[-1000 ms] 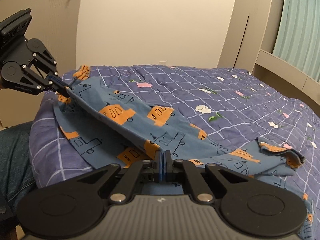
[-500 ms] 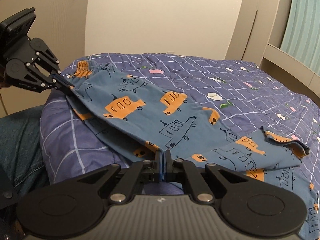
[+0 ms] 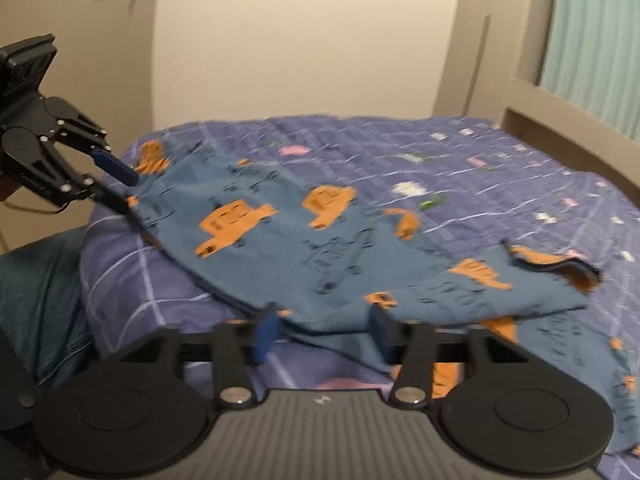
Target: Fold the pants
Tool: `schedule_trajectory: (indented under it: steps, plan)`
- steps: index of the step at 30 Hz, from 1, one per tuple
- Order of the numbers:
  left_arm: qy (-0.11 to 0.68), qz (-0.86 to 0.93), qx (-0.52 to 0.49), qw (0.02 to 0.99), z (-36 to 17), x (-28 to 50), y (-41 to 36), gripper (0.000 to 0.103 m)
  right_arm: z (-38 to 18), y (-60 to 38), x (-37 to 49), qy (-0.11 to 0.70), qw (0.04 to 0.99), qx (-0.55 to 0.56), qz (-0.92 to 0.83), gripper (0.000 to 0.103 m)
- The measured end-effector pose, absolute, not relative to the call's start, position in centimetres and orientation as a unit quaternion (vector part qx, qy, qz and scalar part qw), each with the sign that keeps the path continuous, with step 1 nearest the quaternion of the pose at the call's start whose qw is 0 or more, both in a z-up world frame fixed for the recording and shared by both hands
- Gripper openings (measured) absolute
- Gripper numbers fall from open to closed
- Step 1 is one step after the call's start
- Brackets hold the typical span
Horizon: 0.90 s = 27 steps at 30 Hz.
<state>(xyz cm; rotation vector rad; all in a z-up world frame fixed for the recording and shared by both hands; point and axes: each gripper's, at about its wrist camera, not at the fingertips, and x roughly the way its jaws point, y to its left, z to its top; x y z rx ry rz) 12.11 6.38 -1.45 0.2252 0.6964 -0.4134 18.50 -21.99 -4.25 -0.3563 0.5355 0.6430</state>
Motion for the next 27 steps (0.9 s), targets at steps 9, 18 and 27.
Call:
schedule_trajectory:
  steps: [9,18,27]
  plan:
    - [0.3,-0.256,0.065,0.917,-0.7,16.1,-2.0,0.102,-3.1,-31.6,18.8,0.249,0.955,-0.066,0.148,0.103]
    - [0.304,-0.299,-0.02,0.904,-1.9,22.7,-11.3,0.102,-5.2,-42.8,21.3,0.298,0.947,0.112,0.036,0.103]
    - [0.378,-0.254,-0.054,0.889,-3.7,28.6,-14.4,0.102,-6.1,-49.3,26.2,0.342,0.92,0.185,-0.047,0.086]
